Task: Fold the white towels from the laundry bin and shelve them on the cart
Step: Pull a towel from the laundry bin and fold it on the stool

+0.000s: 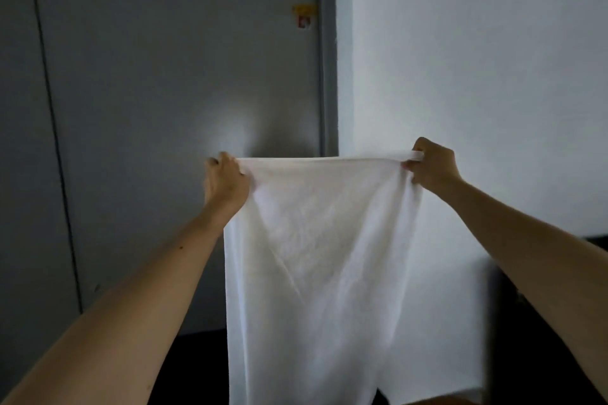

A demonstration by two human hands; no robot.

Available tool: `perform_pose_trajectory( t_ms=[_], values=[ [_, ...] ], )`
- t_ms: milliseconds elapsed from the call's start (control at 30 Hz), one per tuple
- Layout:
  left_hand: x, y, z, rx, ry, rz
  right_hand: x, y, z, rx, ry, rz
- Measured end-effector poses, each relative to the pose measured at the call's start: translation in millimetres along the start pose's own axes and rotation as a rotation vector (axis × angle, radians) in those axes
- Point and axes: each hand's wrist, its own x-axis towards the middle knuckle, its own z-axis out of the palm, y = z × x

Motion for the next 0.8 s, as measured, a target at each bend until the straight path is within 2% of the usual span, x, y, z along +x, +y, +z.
perform_pose_trajectory(
  t_ms=[267, 433, 800],
  values=[
    [-70.6, 120.9, 76.7, -0.168, -0.048, 0.052, -25.1, 85.5, -149.3, -0.069, 0.122, 0.07],
    [-91.9, 204.8, 124.3, -0.268, -0.111, 0.194, -29.5, 144.1, -230.3, -0.137, 0.212, 0.154],
    [-107.0, 306.0, 249.2, -0.322, -0.14, 0.227, 28.4, 250.6, -299.6, -0.28, 0.242, 0.206]
  ],
)
